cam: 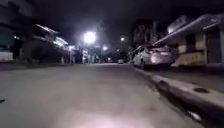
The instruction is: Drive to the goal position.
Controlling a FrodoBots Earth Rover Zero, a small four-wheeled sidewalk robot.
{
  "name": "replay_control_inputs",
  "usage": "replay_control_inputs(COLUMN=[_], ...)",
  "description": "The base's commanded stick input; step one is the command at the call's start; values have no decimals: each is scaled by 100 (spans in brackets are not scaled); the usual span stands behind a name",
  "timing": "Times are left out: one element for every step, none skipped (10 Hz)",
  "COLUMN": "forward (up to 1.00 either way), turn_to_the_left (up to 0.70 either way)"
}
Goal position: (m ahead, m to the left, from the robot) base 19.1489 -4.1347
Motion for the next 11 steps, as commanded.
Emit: replay_control_inputs(forward=[100,100,100,100,100,100,100,100,100,100,100], turn_to_the_left=[0,-32,-40,-23,0,0,0,0,0,0,0])
